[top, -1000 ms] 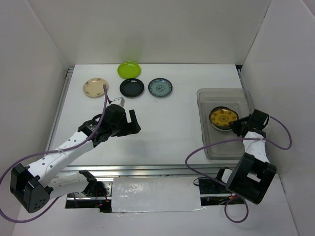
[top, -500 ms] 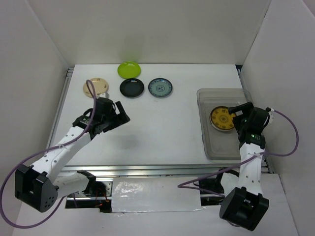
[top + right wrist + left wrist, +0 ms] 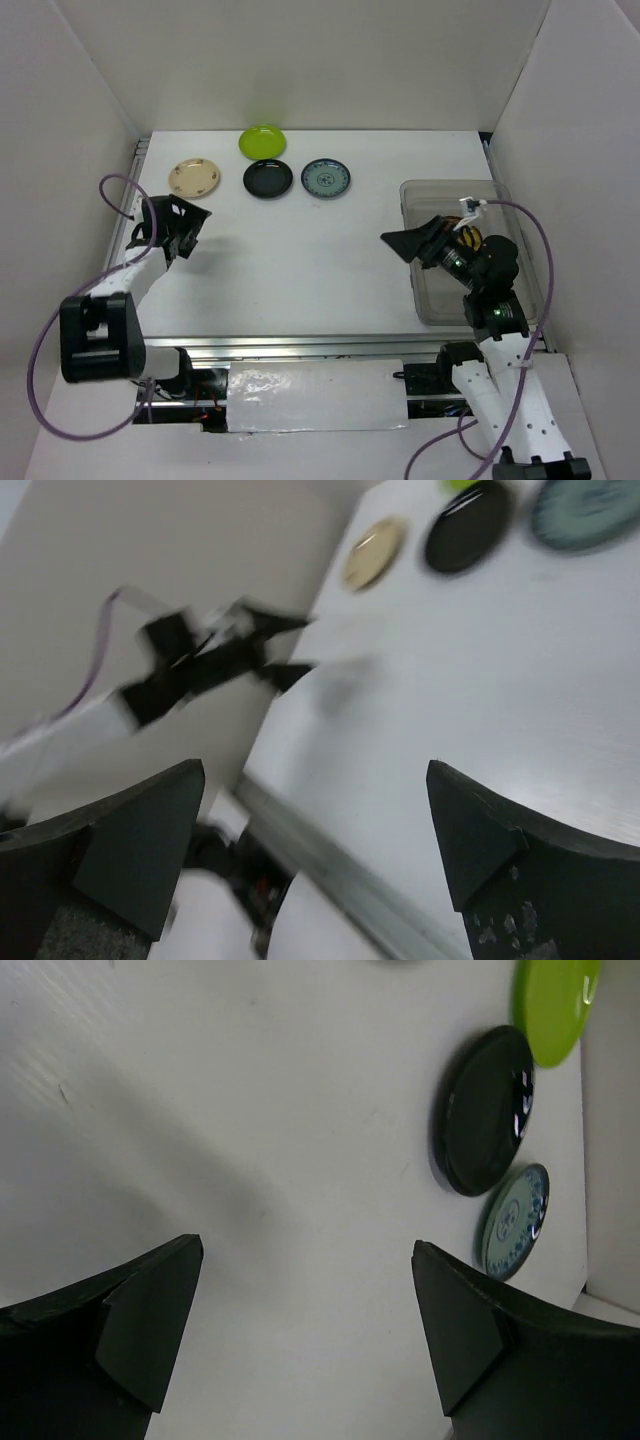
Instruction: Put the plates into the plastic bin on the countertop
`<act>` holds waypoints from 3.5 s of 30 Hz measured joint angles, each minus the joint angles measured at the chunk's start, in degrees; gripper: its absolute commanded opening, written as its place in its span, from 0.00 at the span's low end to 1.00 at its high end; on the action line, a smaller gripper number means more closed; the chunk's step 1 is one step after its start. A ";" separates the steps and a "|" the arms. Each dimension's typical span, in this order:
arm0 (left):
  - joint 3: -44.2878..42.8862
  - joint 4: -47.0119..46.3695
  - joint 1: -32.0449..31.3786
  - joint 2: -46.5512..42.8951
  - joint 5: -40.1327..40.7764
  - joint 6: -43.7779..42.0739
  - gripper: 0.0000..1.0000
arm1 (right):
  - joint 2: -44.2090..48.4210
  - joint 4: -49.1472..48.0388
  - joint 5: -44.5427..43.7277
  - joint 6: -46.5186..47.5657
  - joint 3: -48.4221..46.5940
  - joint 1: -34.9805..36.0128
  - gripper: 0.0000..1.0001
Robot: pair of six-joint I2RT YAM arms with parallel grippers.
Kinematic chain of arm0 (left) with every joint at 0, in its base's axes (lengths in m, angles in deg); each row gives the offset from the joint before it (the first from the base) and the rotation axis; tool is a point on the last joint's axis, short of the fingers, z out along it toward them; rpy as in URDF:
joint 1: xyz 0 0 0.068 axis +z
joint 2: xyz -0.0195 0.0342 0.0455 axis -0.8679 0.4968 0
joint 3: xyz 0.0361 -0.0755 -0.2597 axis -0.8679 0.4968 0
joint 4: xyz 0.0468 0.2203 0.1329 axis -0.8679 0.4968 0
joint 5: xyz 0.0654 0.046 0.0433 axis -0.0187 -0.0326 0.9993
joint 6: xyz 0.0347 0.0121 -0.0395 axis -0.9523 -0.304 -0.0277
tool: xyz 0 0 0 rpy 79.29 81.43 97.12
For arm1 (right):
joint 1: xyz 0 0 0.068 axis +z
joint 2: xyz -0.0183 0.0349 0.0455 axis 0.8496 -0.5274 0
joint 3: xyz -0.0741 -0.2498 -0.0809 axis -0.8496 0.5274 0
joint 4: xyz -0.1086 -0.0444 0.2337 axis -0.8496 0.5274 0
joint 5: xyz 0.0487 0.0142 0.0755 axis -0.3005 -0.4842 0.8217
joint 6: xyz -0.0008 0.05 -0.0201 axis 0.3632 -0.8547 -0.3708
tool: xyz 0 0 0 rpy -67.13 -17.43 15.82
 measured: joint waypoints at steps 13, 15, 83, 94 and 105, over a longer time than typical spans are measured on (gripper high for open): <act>-18.12 -11.76 1.73 33.42 7.93 14.32 0.95 | 7.19 -9.40 9.97 -1.84 7.63 25.86 1.00; -24.74 -7.43 1.57 38.16 10.23 16.90 0.87 | 6.67 -9.53 9.62 -2.23 8.68 26.75 1.00; 5.03 16.90 -29.75 -23.69 -6.36 -7.89 0.99 | -37.53 0.46 -22.97 8.85 -13.25 36.17 0.00; 2.71 24.85 -28.92 -31.28 1.73 -9.42 0.99 | -13.53 6.01 -27.12 3.63 -3.76 -18.58 0.00; 2.34 24.35 -29.57 -19.50 -5.18 -18.10 0.99 | -37.40 -0.24 -22.58 -2.03 -1.16 -28.02 0.54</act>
